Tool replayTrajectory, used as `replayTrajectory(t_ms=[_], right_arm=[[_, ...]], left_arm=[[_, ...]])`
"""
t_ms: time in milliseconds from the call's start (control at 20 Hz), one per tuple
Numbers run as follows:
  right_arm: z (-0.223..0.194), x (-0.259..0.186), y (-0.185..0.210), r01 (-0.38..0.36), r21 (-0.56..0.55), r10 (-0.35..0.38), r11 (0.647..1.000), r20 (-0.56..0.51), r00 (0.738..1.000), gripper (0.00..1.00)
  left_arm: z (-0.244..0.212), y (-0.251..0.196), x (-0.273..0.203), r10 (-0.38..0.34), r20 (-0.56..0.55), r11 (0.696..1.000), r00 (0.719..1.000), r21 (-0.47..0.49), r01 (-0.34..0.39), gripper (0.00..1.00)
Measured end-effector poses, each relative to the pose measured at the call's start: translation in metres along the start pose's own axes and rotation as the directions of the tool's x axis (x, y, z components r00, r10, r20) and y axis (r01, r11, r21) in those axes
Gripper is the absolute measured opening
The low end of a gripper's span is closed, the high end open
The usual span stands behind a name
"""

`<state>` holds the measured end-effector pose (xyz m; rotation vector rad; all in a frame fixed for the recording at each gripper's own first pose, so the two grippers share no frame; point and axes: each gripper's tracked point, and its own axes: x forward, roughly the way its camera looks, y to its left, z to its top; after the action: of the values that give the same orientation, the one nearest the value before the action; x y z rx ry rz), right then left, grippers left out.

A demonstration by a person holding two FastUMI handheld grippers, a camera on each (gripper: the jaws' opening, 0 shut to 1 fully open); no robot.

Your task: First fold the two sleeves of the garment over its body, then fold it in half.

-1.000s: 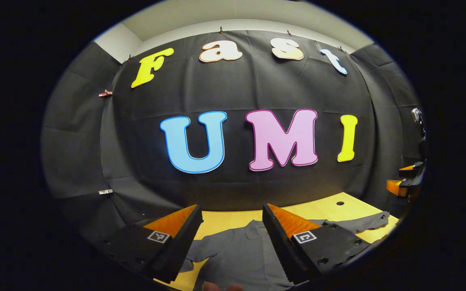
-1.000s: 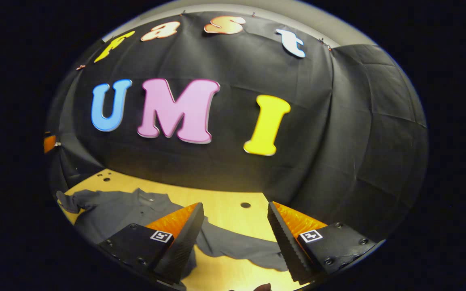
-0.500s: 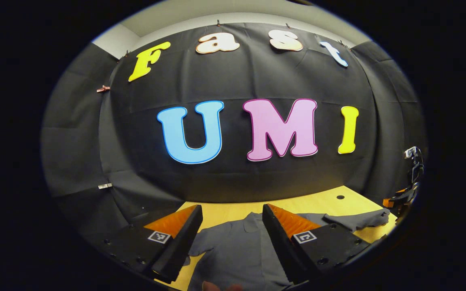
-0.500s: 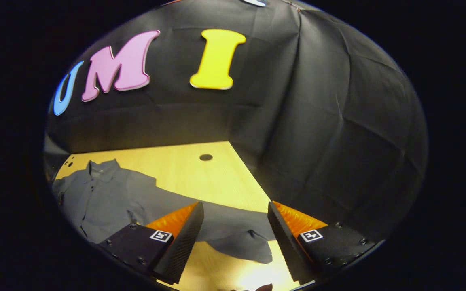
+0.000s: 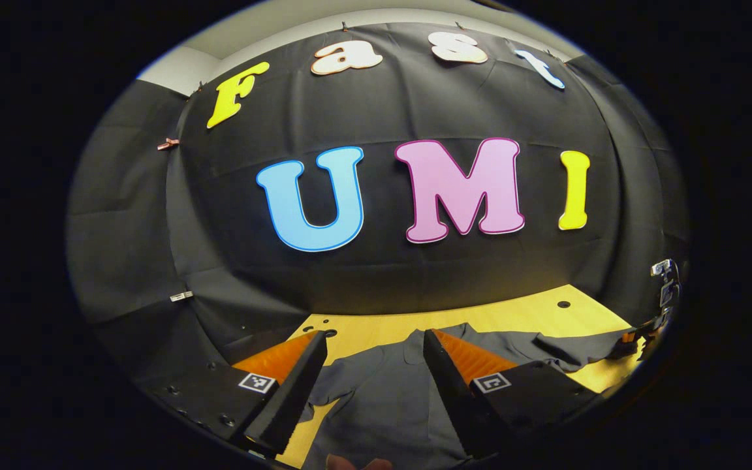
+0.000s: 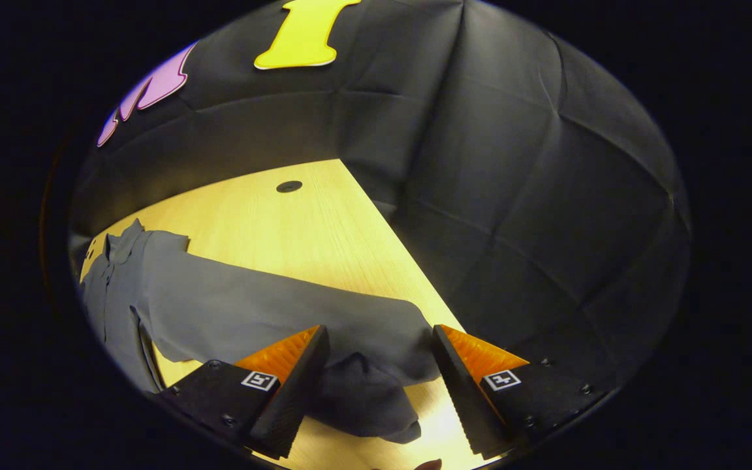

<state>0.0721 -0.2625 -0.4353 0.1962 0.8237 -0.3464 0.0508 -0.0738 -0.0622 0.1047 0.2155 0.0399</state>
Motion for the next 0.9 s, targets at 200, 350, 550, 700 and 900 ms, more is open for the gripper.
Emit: replayTrajectory(t_ms=[200, 350, 550, 700, 900], right_arm=[[-0.017, 0.010, 0.002, -0.034, -0.028, 0.033, 0.999, -0.046, 0.998, 0.98], [-0.019, 0.013, 0.010, -0.073, 0.028, 0.074, 0.997, -0.048, 0.996, 0.90], [-0.016, 0.016, 0.012, -0.082, 0.019, 0.082, 0.996, -0.042, 0.996, 0.38], [-0.012, 0.008, 0.015, -0.095, 0.053, 0.097, 0.994, -0.044, 0.994, 0.08], [-0.005, -0.026, 0.013, -0.071, 0.050, 0.070, 0.996, 0.016, 0.997, 0.08]], left_arm=[[0.002, -0.012, 0.004, 0.023, -0.013, 1.000, 1.000, 0.010, -0.023, 0.94], [-0.002, -0.024, 0.004, 0.044, -0.036, 0.999, 0.998, -0.002, -0.044, 0.94], [-0.007, -0.023, 0.003, 0.046, -0.045, 0.999, 0.998, 0.009, -0.045, 0.94], [-0.008, -0.015, 0.004, 0.041, -0.039, 0.999, 0.998, 0.013, -0.040, 0.94], [-0.014, 0.003, 0.002, 0.008, -0.025, 1.000, 1.000, 0.023, -0.008, 0.94]])
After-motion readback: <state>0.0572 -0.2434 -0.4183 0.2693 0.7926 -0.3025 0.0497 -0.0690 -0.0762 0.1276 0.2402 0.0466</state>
